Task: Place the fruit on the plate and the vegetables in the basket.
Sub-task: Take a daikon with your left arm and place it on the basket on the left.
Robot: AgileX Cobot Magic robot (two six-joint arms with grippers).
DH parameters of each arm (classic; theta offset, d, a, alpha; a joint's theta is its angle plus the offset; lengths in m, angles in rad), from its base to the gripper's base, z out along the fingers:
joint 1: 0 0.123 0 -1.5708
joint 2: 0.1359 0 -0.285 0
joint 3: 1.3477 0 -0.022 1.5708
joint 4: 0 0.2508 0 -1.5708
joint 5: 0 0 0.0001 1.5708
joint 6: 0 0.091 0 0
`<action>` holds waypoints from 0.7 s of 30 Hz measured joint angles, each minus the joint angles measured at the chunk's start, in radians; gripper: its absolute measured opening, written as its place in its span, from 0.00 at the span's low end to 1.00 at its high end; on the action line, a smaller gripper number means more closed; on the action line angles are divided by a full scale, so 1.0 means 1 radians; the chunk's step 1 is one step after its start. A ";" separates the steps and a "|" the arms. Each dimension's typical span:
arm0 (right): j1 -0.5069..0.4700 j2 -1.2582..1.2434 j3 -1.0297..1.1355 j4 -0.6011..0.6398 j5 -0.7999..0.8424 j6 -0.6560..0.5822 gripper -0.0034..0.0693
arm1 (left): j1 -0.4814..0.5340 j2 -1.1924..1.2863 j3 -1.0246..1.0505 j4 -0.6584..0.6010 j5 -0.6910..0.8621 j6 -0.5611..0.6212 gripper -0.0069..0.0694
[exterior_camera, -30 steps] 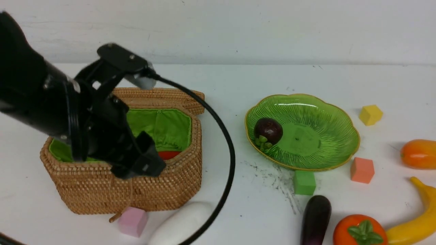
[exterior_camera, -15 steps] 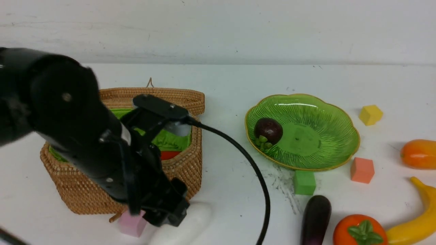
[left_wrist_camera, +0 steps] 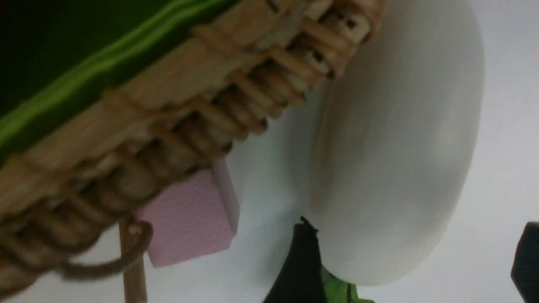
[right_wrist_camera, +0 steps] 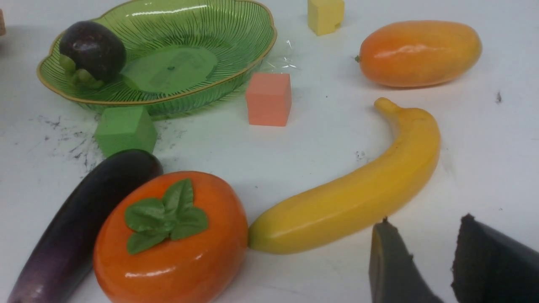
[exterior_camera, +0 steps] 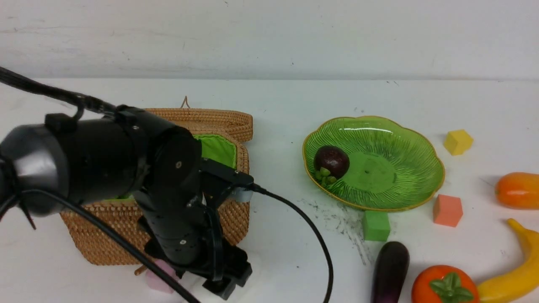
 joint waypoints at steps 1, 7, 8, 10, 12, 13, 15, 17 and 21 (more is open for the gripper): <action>0.000 0.000 0.000 0.000 0.000 0.000 0.38 | 0.000 0.019 0.000 0.000 -0.011 0.020 0.87; 0.000 0.000 0.000 0.000 0.000 0.000 0.38 | 0.000 0.107 0.000 -0.024 -0.045 0.075 0.82; 0.000 0.000 0.000 0.000 0.000 0.000 0.38 | 0.000 0.110 0.000 -0.026 -0.046 0.076 0.82; 0.000 0.000 0.000 0.000 0.000 0.000 0.38 | 0.000 0.119 -0.003 -0.033 -0.057 0.094 0.78; 0.000 0.000 0.000 0.000 0.000 0.000 0.38 | 0.000 0.120 -0.005 -0.036 -0.055 0.104 0.75; 0.000 0.000 0.000 0.000 0.000 0.000 0.38 | 0.000 0.120 -0.007 -0.037 -0.052 0.109 0.74; 0.000 0.000 0.000 0.000 0.000 0.000 0.38 | 0.000 0.120 -0.015 -0.040 -0.036 0.113 0.74; 0.000 0.000 0.000 0.000 0.000 0.000 0.38 | 0.000 0.119 -0.026 -0.047 -0.010 0.116 0.74; 0.000 0.000 0.000 0.000 0.000 0.000 0.38 | 0.000 0.075 -0.056 -0.073 0.080 0.124 0.74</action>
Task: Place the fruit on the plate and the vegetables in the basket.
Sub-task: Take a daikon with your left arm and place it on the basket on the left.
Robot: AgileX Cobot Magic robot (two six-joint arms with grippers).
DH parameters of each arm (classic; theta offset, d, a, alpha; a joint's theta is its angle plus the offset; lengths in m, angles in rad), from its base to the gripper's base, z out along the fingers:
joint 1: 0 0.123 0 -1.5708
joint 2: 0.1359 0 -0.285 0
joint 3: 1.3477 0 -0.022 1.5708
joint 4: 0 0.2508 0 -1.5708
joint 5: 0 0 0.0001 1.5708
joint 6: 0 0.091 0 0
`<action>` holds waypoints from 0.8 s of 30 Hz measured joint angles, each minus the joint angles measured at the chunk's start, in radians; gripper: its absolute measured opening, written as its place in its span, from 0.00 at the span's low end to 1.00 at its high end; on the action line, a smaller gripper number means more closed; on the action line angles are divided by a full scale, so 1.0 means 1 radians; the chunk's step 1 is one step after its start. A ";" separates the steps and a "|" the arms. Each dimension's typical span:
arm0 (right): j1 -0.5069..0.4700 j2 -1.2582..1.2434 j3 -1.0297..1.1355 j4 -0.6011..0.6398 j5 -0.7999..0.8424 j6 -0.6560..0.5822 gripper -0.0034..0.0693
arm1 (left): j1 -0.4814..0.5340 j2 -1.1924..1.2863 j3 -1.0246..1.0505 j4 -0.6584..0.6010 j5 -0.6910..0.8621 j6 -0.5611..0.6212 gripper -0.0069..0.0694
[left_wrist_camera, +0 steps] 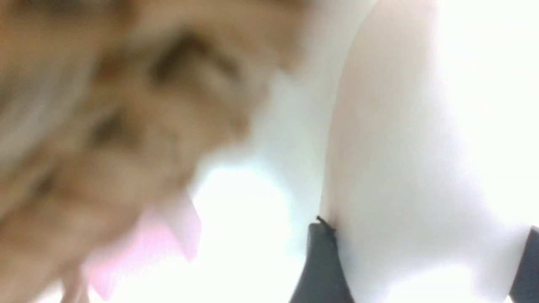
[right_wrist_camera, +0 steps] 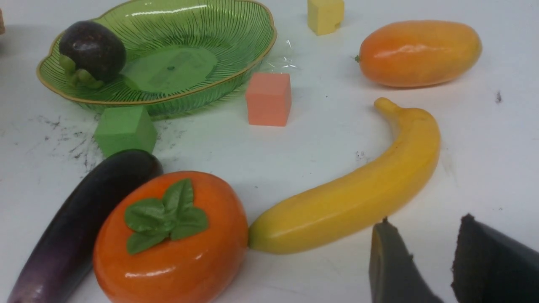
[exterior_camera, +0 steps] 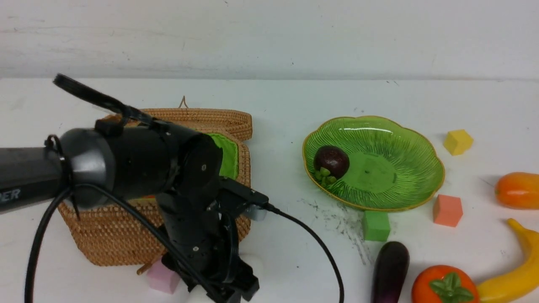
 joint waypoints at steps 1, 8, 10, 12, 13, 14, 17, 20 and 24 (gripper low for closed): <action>0.000 0.000 0.000 0.000 0.000 0.000 0.38 | -0.001 -0.021 -0.010 -0.001 0.017 0.006 0.74; 0.000 0.000 0.000 0.000 0.000 0.000 0.38 | -0.001 -0.200 -0.053 -0.003 0.141 0.112 0.74; 0.000 0.000 0.000 0.000 0.000 0.000 0.38 | -0.001 -0.263 -0.060 0.012 0.161 0.157 0.74; 0.000 0.000 0.000 0.000 0.000 0.000 0.38 | -0.001 -0.299 -0.066 0.039 0.167 0.185 0.74; 0.000 0.000 0.000 0.000 0.000 0.000 0.38 | -0.001 -0.332 -0.079 0.091 0.168 0.207 0.74; 0.000 0.000 0.000 0.000 0.000 0.000 0.38 | -0.001 -0.336 -0.079 0.098 0.168 0.207 0.74; 0.000 0.000 0.000 0.000 0.000 0.000 0.38 | -0.001 -0.362 -0.114 0.273 0.168 0.221 0.74; 0.000 0.000 0.000 0.000 0.000 0.000 0.38 | -0.001 -0.357 -0.124 0.431 0.132 0.229 0.74; 0.000 0.000 0.000 0.000 0.000 0.000 0.38 | 0.027 -0.326 -0.125 0.592 -0.001 0.219 0.74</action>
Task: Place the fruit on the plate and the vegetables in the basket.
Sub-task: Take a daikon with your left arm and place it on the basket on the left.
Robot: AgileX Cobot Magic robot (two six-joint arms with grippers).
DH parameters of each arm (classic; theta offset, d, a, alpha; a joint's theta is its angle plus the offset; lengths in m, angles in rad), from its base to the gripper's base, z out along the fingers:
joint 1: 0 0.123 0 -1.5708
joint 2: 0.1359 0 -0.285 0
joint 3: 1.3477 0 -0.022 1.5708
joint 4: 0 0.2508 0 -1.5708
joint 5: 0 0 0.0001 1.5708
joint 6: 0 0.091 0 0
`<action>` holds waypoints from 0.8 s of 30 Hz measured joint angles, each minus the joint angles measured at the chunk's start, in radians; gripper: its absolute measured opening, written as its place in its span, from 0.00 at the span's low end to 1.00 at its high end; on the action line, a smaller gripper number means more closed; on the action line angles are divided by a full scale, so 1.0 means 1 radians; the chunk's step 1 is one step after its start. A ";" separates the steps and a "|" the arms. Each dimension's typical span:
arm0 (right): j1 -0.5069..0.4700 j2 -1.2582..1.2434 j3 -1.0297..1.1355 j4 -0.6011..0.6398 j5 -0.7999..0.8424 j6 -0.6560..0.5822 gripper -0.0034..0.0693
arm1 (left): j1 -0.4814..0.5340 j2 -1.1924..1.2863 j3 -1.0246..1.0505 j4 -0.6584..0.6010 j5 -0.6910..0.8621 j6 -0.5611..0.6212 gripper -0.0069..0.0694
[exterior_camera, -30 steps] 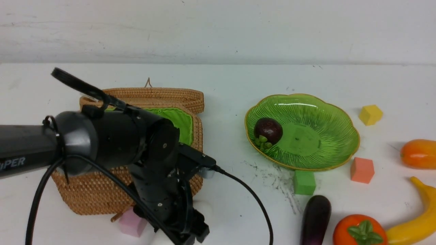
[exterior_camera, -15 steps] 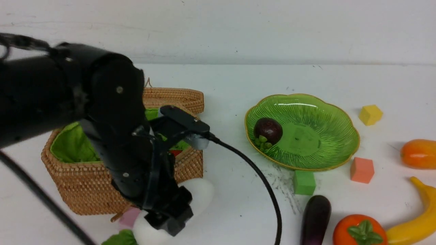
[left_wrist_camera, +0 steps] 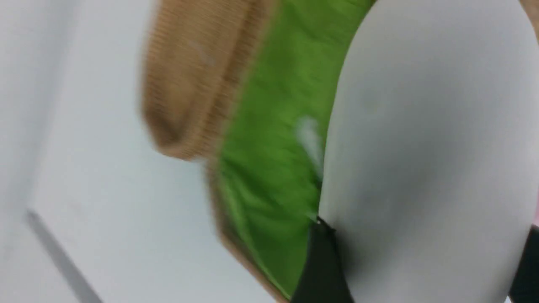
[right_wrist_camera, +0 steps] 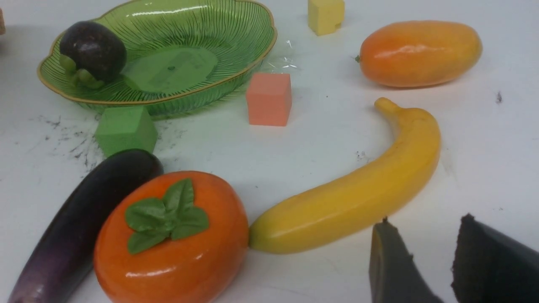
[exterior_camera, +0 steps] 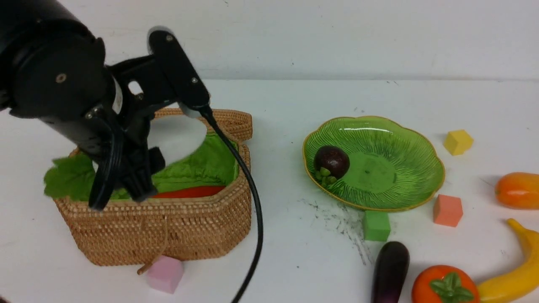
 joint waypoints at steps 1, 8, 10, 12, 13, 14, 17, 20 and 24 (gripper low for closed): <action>0.000 0.000 0.000 0.000 0.000 0.000 0.38 | 0.006 0.005 0.000 0.004 -0.019 -0.001 0.74; 0.000 0.000 0.000 0.000 0.000 0.000 0.38 | 0.136 0.147 0.000 0.038 -0.178 -0.010 0.74; 0.000 0.000 0.000 0.000 0.000 0.000 0.38 | 0.143 0.181 0.000 0.024 -0.179 -0.006 0.74; 0.000 0.000 0.000 0.000 0.000 0.000 0.38 | 0.144 0.194 0.000 0.007 -0.179 -0.001 0.74; 0.000 0.000 0.000 0.000 0.000 0.000 0.38 | 0.144 0.203 0.000 -0.025 -0.181 0.014 0.74; 0.000 0.000 0.000 0.000 0.000 0.000 0.38 | 0.144 0.205 0.000 -0.044 -0.181 0.027 0.74; 0.000 0.000 0.000 0.000 0.000 0.000 0.38 | 0.144 0.205 0.000 -0.102 -0.176 0.080 0.74; 0.000 0.000 0.000 0.000 0.000 0.000 0.38 | 0.144 0.205 0.000 -0.121 -0.158 0.103 0.74; 0.000 0.000 0.000 0.000 0.000 0.000 0.38 | 0.144 0.203 0.000 -0.130 -0.120 0.111 0.82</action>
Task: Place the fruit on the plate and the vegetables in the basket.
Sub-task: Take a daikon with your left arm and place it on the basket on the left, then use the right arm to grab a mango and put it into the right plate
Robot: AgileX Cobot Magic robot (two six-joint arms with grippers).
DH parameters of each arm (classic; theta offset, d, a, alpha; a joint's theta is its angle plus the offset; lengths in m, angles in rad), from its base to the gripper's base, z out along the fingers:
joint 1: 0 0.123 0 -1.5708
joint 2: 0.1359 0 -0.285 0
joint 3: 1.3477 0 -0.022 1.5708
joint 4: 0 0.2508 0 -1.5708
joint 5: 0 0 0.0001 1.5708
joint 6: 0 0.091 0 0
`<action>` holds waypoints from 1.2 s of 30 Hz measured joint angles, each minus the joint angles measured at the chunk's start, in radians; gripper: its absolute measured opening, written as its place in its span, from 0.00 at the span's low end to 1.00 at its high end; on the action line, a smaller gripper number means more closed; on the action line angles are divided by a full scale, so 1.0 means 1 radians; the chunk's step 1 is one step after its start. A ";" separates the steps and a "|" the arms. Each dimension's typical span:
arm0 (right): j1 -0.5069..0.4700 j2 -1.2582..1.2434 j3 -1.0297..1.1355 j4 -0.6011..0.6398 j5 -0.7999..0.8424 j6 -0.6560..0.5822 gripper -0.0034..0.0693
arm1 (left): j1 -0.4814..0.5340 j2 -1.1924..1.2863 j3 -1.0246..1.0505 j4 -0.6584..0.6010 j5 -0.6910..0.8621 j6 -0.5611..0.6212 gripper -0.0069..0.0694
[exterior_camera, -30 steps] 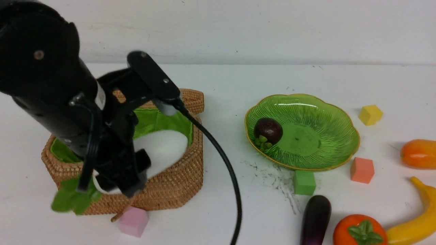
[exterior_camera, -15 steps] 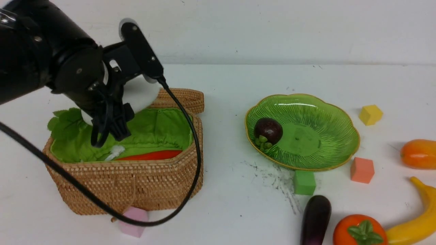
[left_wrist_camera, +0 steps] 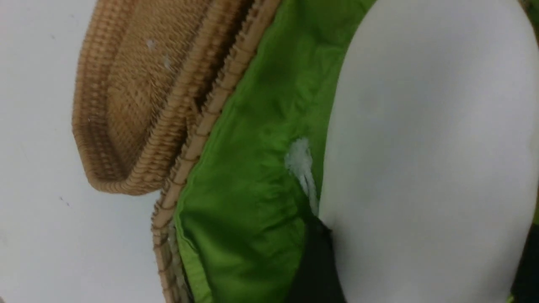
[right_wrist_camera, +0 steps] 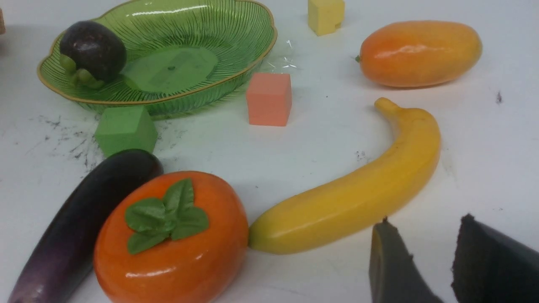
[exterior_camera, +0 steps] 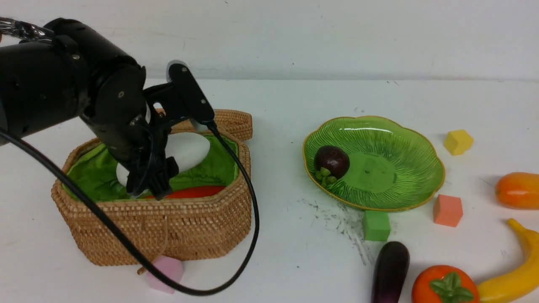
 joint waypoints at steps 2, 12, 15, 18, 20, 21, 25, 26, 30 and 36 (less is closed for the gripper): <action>0.000 0.000 0.000 0.000 0.000 0.000 0.38 | 0.000 -0.008 0.000 -0.006 0.014 0.001 0.88; 0.000 0.000 0.000 0.000 0.000 0.000 0.38 | 0.000 -0.189 0.000 -0.104 0.119 0.001 0.87; 0.000 0.000 0.000 0.000 0.000 0.000 0.38 | 0.000 -0.289 0.000 -0.146 0.144 -0.012 0.73; 0.000 0.000 0.000 0.000 0.000 0.000 0.38 | 0.000 -0.383 0.000 -0.168 0.171 -0.044 0.54; 0.000 0.000 0.000 0.000 0.000 0.000 0.38 | 0.000 -0.442 0.004 -0.186 0.191 -0.078 0.38; 0.000 0.000 0.000 0.000 0.000 0.000 0.38 | 0.000 -0.475 0.014 -0.197 0.202 -0.104 0.29; 0.000 0.000 0.000 0.000 0.000 0.000 0.38 | 0.000 -0.614 0.113 -0.230 0.251 -0.200 0.07; 0.000 0.000 0.000 0.000 0.000 0.000 0.38 | 0.000 -0.655 0.149 -0.234 0.260 -0.215 0.07; 0.000 0.000 0.000 0.000 0.000 0.000 0.38 | 0.000 -0.825 0.290 -0.264 0.271 -0.311 0.07; 0.000 0.000 0.000 0.000 0.000 0.000 0.38 | 0.000 -1.049 0.539 -0.404 0.219 -0.485 0.07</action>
